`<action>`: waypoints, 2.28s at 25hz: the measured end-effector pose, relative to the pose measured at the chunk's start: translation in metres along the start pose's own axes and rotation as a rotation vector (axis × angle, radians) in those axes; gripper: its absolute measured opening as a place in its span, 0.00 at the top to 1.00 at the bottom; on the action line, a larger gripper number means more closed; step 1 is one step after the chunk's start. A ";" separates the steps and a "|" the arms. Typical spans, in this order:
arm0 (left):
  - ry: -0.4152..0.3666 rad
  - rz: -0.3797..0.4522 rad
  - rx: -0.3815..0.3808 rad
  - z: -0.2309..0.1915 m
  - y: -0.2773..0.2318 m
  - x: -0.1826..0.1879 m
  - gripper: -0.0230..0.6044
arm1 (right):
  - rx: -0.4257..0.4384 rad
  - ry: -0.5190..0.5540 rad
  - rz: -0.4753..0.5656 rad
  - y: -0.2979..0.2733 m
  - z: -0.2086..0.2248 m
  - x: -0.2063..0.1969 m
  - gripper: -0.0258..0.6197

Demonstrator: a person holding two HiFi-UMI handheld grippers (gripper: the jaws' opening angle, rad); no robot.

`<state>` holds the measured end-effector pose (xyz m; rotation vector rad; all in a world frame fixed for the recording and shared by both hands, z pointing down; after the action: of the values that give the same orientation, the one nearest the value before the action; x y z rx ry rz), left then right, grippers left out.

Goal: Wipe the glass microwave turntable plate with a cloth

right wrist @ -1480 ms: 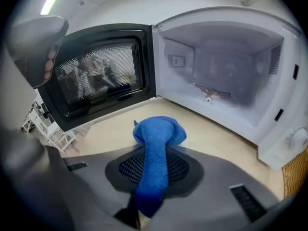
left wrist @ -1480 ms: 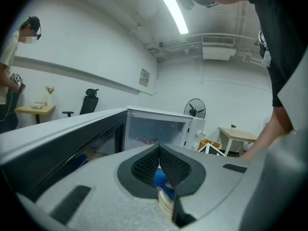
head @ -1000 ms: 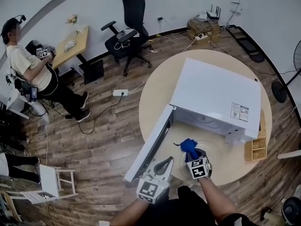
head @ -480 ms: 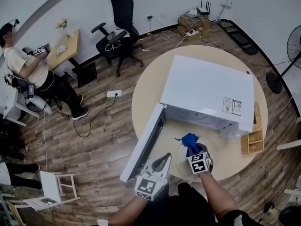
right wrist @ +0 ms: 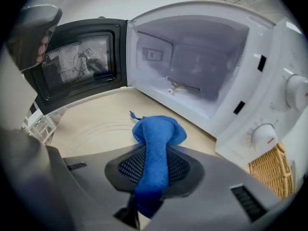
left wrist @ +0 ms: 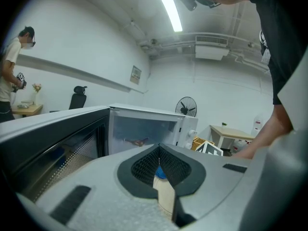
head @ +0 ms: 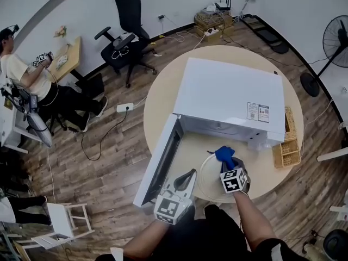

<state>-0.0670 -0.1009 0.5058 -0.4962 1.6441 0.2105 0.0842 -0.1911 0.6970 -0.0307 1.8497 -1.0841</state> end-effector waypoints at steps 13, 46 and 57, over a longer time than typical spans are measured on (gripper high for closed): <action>0.011 -0.003 -0.036 0.013 -0.011 0.004 0.95 | -0.120 -0.035 -0.034 0.017 0.047 -0.025 0.84; -0.012 0.034 0.040 -0.010 0.019 0.002 0.95 | 0.125 -0.059 0.172 0.033 -0.079 0.028 0.84; -0.007 0.021 0.048 -0.015 0.030 -0.003 0.95 | 0.204 0.010 0.069 0.017 -0.128 0.013 0.84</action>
<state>-0.0939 -0.0798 0.5060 -0.4413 1.6445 0.1881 -0.0098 -0.1023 0.6950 0.1566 1.7278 -1.2201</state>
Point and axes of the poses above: the fingertips, and each gripper's own axes: y backward along the fingers, z to its right, x out of its top, the point moved 2 cm from there along y, backward along the fingers, and after that the axes turned 8 degrees about z, right-handed, at the moved point
